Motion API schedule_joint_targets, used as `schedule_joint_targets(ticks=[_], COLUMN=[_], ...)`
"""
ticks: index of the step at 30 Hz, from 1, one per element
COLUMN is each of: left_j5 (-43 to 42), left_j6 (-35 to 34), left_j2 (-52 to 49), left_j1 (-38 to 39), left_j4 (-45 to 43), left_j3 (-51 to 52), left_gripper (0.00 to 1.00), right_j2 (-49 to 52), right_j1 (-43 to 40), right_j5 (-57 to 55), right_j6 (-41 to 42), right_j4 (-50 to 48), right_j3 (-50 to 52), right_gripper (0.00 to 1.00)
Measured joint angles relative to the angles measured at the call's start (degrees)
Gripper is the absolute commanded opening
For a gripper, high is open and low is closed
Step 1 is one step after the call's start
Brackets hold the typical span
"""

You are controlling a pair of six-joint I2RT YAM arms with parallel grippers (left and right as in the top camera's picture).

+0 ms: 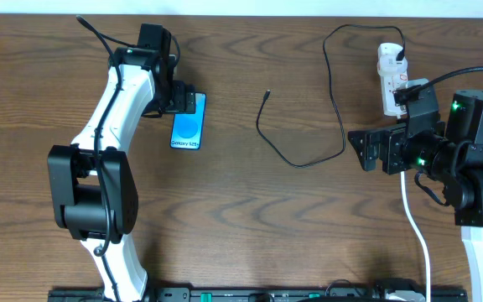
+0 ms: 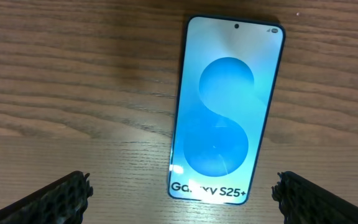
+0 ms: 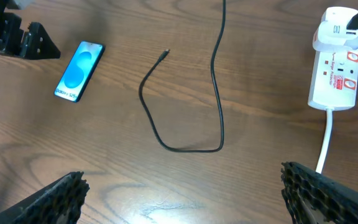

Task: Plug charger to phone and switch on socket

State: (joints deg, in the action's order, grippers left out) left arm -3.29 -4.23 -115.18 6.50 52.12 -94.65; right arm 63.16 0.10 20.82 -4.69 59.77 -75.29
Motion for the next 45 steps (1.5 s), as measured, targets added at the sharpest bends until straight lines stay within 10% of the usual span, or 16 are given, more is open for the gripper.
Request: schedule_joint_targets(ticks=[45], left_j5=[0.20], left_j6=[6.01], left_j2=[-8.28], left_j1=[3.74], left_j4=[-5.31], left_j3=[0.00], left_gripper=[0.98], right_j2=[0.81], right_j1=[0.00], right_j5=[0.00], right_j6=[-0.55], right_j4=[0.50], right_j3=[0.00], right_gripper=[0.99])
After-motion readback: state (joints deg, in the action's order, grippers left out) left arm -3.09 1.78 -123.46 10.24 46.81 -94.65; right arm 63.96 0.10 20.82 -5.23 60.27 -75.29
